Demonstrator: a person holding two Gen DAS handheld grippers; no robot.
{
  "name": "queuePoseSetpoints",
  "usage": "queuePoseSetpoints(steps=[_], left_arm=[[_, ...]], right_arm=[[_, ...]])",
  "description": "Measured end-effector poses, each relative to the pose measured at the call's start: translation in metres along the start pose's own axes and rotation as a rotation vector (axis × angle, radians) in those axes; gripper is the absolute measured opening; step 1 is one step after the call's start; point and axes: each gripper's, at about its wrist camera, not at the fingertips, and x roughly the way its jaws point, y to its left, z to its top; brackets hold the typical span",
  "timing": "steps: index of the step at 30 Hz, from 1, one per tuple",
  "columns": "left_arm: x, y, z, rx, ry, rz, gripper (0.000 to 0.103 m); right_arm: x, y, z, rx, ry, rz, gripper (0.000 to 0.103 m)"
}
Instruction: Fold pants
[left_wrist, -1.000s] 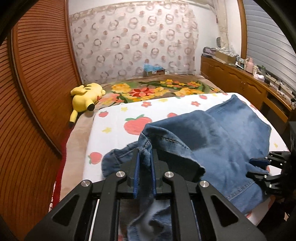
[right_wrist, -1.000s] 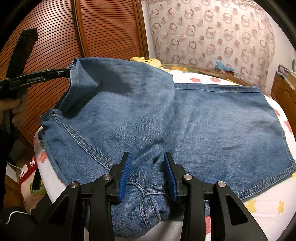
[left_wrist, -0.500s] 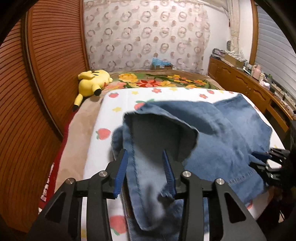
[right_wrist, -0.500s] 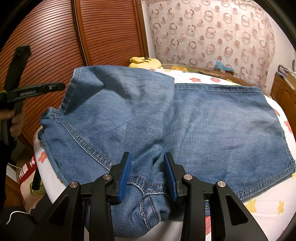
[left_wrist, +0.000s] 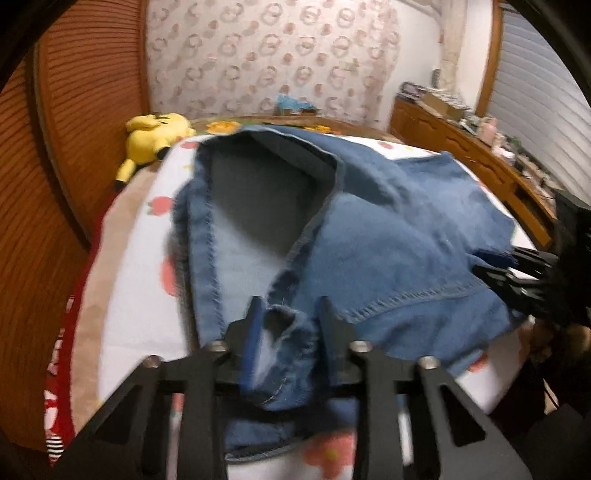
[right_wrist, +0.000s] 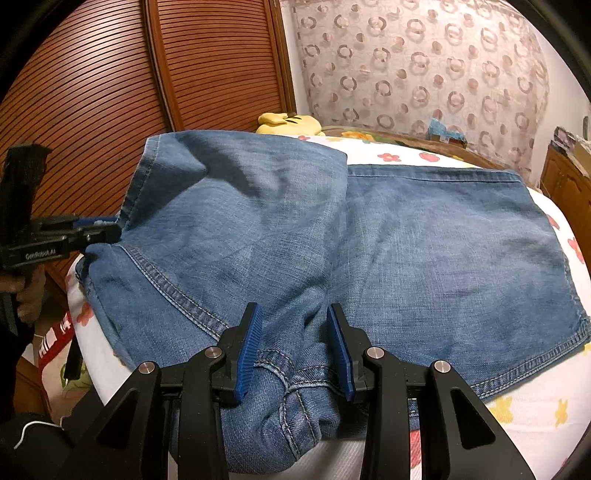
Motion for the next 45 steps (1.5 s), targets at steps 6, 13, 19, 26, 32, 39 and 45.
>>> queuePoseSetpoints(steps=[6,13,19,26,32,39,45], left_arm=[[-0.02,-0.011,-0.003,0.041,-0.05,-0.011,0.013],[-0.06,-0.01,-0.005,0.032,-0.124,0.013,0.012],[-0.059,-0.001,-0.013,0.032,-0.088,0.043,0.012],[-0.053,0.0,-0.013,0.004,-0.082,0.058,0.024],[-0.058,-0.002,-0.005,0.014,-0.126,0.059,0.054],[-0.051,-0.012,0.003,0.022,-0.139,0.014,0.077],[-0.043,-0.023,0.013,0.037,-0.147,0.029,0.077]], right_arm=[[0.001,0.0,-0.001,0.012,-0.005,0.004,0.038],[-0.004,-0.006,-0.002,0.037,-0.033,0.02,0.038],[-0.006,-0.011,-0.007,0.058,-0.044,0.017,0.038],[-0.004,-0.008,-0.006,0.049,-0.035,0.015,0.038],[-0.004,-0.002,-0.002,0.039,-0.032,0.006,0.038],[-0.005,0.002,-0.001,0.029,-0.031,0.0,0.038],[-0.011,0.011,0.0,0.021,-0.017,0.032,0.038]])
